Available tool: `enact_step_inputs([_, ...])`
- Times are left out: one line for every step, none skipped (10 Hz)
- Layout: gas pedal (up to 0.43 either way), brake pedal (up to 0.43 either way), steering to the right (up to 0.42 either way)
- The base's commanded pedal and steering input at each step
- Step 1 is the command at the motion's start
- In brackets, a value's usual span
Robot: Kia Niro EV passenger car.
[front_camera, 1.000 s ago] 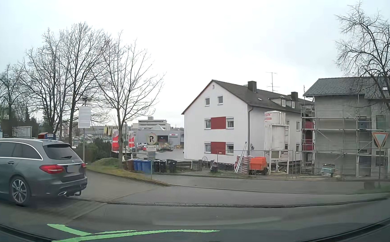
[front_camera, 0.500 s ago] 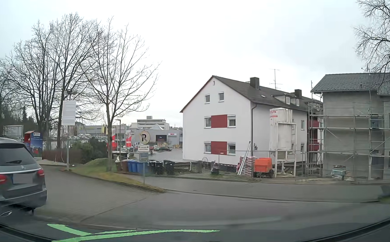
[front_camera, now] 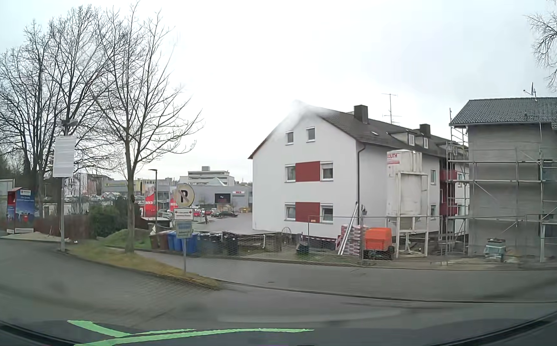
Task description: Follow the waypoints while adhering to traffic rules and regulations
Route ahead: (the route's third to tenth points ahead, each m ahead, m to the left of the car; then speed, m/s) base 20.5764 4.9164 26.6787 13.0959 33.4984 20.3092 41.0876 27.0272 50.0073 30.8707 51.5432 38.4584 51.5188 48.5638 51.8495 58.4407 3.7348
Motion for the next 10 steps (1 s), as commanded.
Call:
enact_step_inputs([0.000, 0.177, 0.039])
enact_step_inputs([0.000, 0.195, 0.039])
enact_step_inputs([0.000, 0.201, 0.038])
enact_step_inputs([0.000, 0.201, 0.034])
enact_step_inputs([0.000, 0.226, 0.025])
enact_step_inputs([0.000, 0.226, 0.024])
enact_step_inputs([0.000, 0.232, 0.025])
enact_step_inputs([0.000, 0.238, 0.027])
enact_step_inputs([0.000, 0.256, 0.029])
enact_step_inputs([0.000, 0.262, 0.031])
